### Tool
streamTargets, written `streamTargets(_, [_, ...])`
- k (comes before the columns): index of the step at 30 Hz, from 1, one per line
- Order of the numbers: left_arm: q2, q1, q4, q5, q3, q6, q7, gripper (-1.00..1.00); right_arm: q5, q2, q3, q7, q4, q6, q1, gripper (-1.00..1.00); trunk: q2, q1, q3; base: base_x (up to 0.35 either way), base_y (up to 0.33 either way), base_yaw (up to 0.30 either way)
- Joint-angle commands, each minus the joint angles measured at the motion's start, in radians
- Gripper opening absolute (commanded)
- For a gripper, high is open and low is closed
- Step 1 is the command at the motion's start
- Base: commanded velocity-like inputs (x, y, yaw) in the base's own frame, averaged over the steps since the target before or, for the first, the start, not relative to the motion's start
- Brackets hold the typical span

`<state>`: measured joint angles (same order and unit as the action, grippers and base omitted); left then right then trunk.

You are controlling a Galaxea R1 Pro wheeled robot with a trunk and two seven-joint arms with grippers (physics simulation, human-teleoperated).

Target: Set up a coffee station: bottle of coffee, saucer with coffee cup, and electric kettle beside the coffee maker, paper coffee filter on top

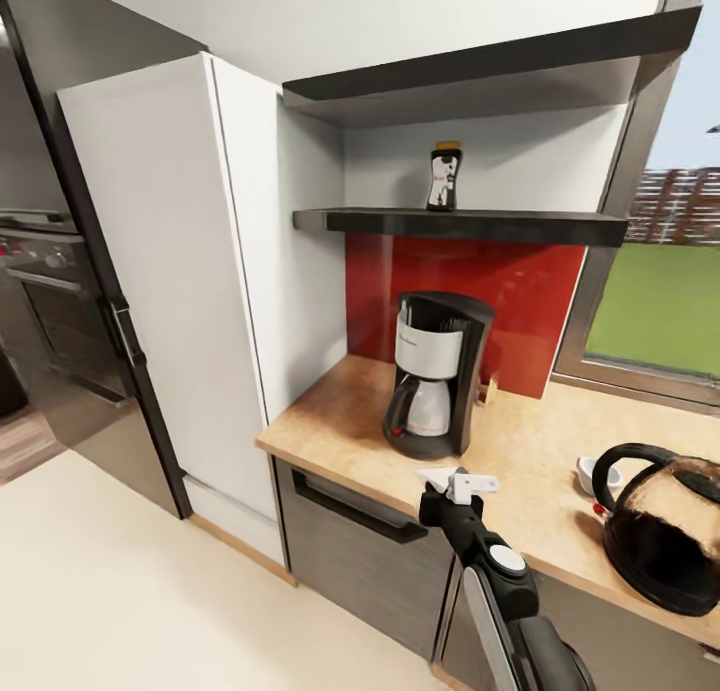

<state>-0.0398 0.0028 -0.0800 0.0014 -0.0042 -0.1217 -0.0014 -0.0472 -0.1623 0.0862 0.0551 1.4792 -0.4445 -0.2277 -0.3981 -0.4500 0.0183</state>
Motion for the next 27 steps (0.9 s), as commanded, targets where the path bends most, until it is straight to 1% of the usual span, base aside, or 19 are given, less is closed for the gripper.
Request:
streamTargets(1, [0.000,0.000,-0.001,0.000,0.000,-0.001,0.000,1.00,-0.006,0.000,0.001,0.006,0.001,-0.005,-0.001,-1.00,-0.002,0.000,0.001,-0.311,0.104,-0.186])
streamTargets(6, [0.001,0.000,0.000,0.000,0.000,-0.001,0.000,1.00,-0.006,0.000,0.001,0.006,0.001,-0.005,-0.001,-1.00,-0.002,0.000,0.000,-0.314,0.105,-0.064])
streamTargets(19, [-0.002,0.000,0.000,0.002,0.001,-0.001,0.000,1.00,-0.006,0.001,0.002,0.006,0.002,-0.007,-0.001,-1.00,-0.002,0.000,0.000,-0.316,0.106,-0.003])
streamTargets(22, [-0.002,0.001,0.000,0.002,0.001,-0.001,0.000,1.00,-0.005,-0.001,0.021,0.007,0.005,-0.010,-0.001,-1.00,-0.002,0.000,0.000,-0.258,0.087,0.000])
streamTargets(24, [-0.002,0.000,0.000,0.001,0.001,-0.001,0.000,1.00,-0.004,-0.010,0.049,0.008,0.013,-0.019,-0.004,-1.00,-0.002,0.000,0.000,-0.107,0.036,0.000])
streamTargets(26, [-0.002,0.000,0.000,0.001,0.001,-0.002,0.000,1.00,-0.002,-0.012,0.061,0.016,0.021,-0.051,-0.017,-1.00,-0.002,0.000,0.000,-0.048,0.016,0.000])
streamTargets(27, [-0.002,0.001,0.000,0.001,0.001,-0.002,0.000,1.00,-0.001,-0.012,0.065,0.032,0.023,-0.087,-0.038,-1.00,-0.002,0.000,0.000,-0.027,0.009,0.000])
